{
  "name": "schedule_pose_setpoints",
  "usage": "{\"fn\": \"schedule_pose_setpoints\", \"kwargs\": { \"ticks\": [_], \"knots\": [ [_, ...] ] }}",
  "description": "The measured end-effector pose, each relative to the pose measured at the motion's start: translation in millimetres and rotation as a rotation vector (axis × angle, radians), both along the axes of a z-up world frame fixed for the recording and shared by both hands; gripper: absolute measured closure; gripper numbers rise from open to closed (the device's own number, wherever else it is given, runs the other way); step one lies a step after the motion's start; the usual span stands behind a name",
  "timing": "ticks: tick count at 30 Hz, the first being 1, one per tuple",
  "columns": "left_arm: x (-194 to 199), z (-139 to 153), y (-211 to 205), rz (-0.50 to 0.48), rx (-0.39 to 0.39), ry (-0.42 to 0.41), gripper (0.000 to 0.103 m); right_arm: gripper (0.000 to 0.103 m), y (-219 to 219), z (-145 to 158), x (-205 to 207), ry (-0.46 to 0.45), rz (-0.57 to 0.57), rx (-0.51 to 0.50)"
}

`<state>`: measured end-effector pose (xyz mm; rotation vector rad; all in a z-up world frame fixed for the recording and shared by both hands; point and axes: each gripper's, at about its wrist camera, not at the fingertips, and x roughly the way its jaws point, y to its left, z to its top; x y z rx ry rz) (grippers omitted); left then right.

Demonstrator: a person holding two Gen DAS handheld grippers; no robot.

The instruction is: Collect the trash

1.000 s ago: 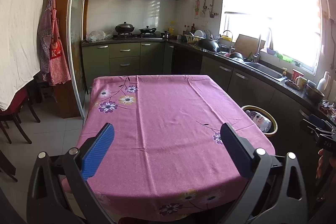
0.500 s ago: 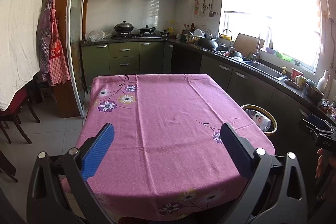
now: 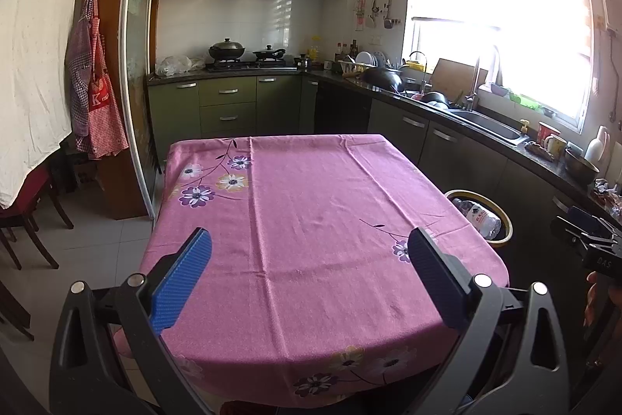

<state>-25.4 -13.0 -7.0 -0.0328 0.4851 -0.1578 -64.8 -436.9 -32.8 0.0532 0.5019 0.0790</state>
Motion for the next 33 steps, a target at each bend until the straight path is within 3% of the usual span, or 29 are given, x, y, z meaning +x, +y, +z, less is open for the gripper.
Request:
{"fn": "schedule_pose_setpoints", "kwargs": {
  "ticks": [33],
  "knots": [
    [0.0,0.4,-0.1,-0.012,-0.007,0.004,0.007,0.005,4.8,-2.6,-0.4,0.006,0.0,0.0]
  ]
}}
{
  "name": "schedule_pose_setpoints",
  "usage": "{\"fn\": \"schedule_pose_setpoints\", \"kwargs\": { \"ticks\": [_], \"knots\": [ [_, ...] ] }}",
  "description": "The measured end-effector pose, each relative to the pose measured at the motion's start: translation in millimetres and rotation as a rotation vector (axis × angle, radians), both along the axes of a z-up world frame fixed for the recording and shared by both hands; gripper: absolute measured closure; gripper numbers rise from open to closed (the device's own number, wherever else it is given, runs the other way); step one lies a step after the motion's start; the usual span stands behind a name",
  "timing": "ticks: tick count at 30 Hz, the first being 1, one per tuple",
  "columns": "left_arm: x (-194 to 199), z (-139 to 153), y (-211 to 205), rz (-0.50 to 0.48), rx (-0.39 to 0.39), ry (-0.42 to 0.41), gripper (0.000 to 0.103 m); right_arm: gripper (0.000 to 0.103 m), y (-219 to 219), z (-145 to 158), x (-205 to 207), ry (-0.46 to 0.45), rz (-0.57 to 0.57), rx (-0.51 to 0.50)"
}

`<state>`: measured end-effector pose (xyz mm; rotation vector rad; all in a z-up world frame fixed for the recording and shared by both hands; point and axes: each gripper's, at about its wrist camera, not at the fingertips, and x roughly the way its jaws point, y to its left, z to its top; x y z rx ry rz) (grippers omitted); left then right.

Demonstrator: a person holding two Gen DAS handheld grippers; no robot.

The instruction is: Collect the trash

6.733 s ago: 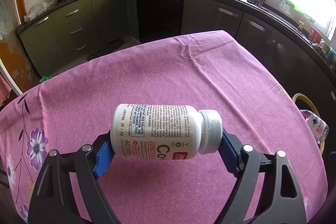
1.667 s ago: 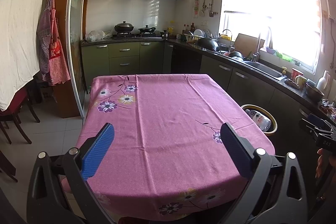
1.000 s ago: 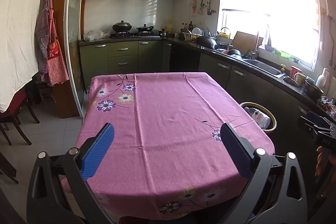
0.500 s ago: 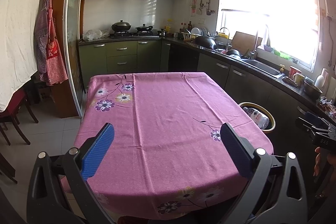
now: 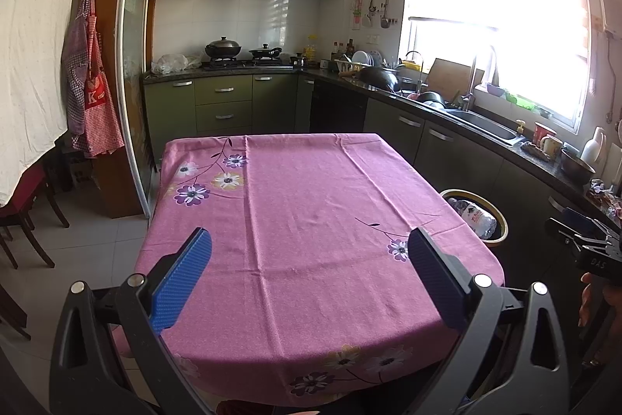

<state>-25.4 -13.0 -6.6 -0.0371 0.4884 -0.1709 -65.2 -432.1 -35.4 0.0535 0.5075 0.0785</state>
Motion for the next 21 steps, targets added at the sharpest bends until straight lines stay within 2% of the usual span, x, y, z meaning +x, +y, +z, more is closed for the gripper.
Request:
{"fn": "schedule_pose_setpoints", "kwargs": {
  "ticks": [21],
  "knots": [
    [0.8,-3.6,-3.8,0.006,0.011,-0.006,0.007,0.005,-1.4,-4.0,0.3,0.004,0.004,0.0]
  ]
}}
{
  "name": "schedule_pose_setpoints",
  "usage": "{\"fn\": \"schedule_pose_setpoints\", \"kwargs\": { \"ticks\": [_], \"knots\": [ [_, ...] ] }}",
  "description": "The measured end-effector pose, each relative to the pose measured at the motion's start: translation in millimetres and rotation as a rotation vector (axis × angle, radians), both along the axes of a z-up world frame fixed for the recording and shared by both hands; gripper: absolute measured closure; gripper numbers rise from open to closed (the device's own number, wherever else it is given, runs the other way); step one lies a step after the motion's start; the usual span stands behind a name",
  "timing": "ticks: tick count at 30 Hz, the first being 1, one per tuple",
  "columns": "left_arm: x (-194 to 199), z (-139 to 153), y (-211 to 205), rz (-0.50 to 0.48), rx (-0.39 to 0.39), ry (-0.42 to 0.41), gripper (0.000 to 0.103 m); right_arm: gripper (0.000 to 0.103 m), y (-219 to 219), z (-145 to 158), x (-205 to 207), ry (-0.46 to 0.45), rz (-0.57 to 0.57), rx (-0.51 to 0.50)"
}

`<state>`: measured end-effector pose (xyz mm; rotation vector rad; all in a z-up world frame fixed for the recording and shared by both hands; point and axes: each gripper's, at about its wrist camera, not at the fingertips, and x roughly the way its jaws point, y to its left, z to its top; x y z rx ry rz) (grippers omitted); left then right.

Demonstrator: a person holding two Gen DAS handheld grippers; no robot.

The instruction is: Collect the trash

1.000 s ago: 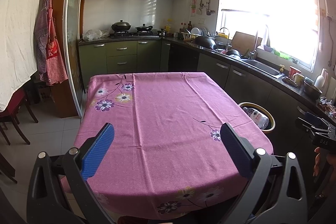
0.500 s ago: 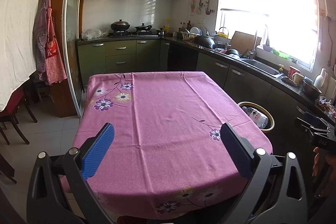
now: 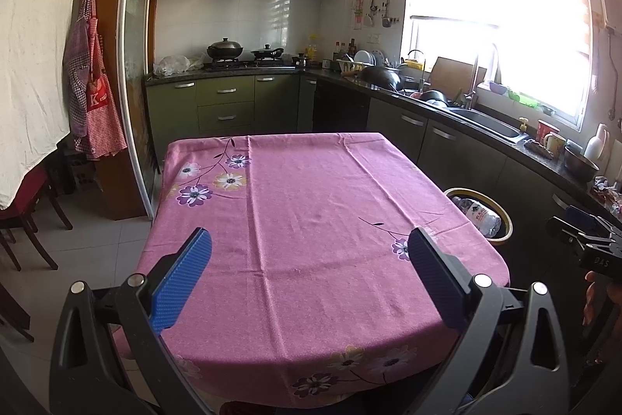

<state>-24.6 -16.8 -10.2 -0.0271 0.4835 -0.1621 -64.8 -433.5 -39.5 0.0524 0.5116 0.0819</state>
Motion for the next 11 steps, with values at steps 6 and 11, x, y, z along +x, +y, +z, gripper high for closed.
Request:
{"fn": "schedule_pose_setpoints", "kwargs": {
  "ticks": [6,11],
  "knots": [
    [1.9,1.3,2.9,0.01,-0.006,0.005,0.007,0.005,-0.1,-1.7,-0.4,0.002,0.001,0.0],
    [6.5,-1.6,6.5,0.006,-0.028,0.026,0.007,0.005,-2.4,-4.7,1.1,0.007,0.006,0.001]
  ]
}}
